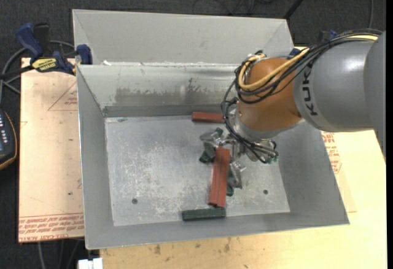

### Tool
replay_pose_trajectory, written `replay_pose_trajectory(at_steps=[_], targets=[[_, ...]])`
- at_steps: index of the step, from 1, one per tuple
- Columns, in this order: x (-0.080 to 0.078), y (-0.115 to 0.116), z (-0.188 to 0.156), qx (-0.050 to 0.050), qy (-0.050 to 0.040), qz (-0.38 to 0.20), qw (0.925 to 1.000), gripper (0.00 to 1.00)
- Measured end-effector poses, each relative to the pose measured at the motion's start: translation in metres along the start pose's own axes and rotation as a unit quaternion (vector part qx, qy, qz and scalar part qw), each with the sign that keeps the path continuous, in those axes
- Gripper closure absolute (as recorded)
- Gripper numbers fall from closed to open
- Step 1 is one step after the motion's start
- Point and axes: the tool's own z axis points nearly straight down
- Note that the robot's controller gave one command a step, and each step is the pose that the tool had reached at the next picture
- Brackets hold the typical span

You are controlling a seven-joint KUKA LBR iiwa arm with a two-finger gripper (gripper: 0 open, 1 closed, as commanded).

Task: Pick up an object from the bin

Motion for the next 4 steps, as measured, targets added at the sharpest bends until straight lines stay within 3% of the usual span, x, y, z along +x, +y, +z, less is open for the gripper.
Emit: replay_pose_trajectory(at_steps=[1,2,3,4], targets=[[0.006,0.010,-0.028,0.000,0.0001,-0.172,0.9851,0.00],[0.014,0.006,-0.027,-0.001,0.0011,-0.298,0.9544,0.00],[0.011,0.015,0.004,-0.002,0.0017,-0.325,0.9456,0.00],[0.010,0.015,0.004,-0.002,0.0014,-0.324,0.9459,0.00]])
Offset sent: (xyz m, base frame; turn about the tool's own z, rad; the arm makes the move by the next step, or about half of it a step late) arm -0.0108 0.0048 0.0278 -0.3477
